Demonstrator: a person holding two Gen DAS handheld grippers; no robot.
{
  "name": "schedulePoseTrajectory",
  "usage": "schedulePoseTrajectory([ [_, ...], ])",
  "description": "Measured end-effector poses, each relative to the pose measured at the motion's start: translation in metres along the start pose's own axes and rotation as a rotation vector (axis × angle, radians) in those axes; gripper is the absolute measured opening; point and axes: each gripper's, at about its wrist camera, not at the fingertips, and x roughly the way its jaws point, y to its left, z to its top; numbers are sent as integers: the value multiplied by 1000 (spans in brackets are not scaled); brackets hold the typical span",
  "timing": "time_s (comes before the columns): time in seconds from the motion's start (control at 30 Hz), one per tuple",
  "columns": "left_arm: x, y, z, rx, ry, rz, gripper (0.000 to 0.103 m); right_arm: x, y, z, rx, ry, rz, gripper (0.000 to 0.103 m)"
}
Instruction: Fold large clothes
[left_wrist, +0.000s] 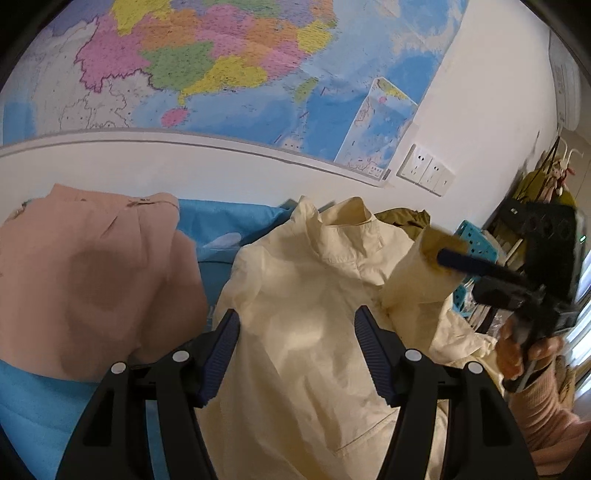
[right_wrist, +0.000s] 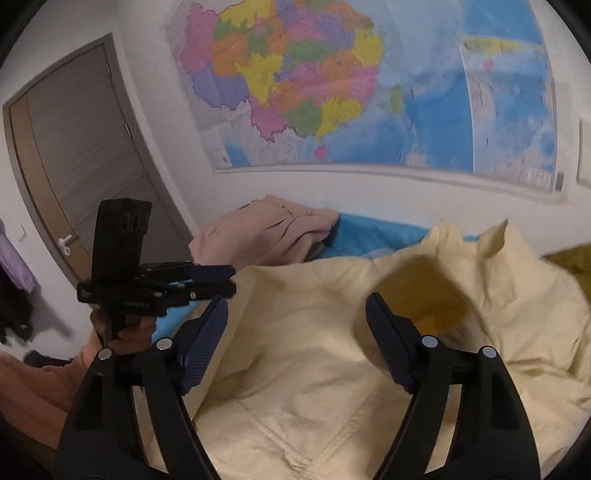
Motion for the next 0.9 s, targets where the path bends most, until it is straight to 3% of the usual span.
schedulePoseTrajectory([
  [0.1,2,1,1,4,12,-3,62,-16,-26,-9,121,-36,109,79],
  [0.2,6,-6,4,33,19,4,62,-55,-49,-20,202,-119,128,82],
  [0.27,10,-11,7,47,22,0,62,-78,-60,-25,248,-178,208,83],
  [0.33,17,-20,12,62,26,-9,62,-92,-67,-25,277,-226,193,83],
  [0.43,27,-37,14,91,35,-36,62,-77,-62,-18,284,-186,203,83],
  [0.53,35,-62,12,152,51,-71,63,-45,-50,-3,264,-101,234,75],
  [0.6,41,-80,7,195,68,-98,64,-40,-42,12,241,-107,234,78],
  [0.7,55,-96,-2,228,124,-129,66,-48,-38,22,226,-120,313,81],
  [0.8,73,-98,-6,232,175,-108,66,-75,-38,21,157,-171,169,87],
  [0.9,85,-89,-7,208,196,-68,66,-94,-69,4,179,-165,-132,93],
])
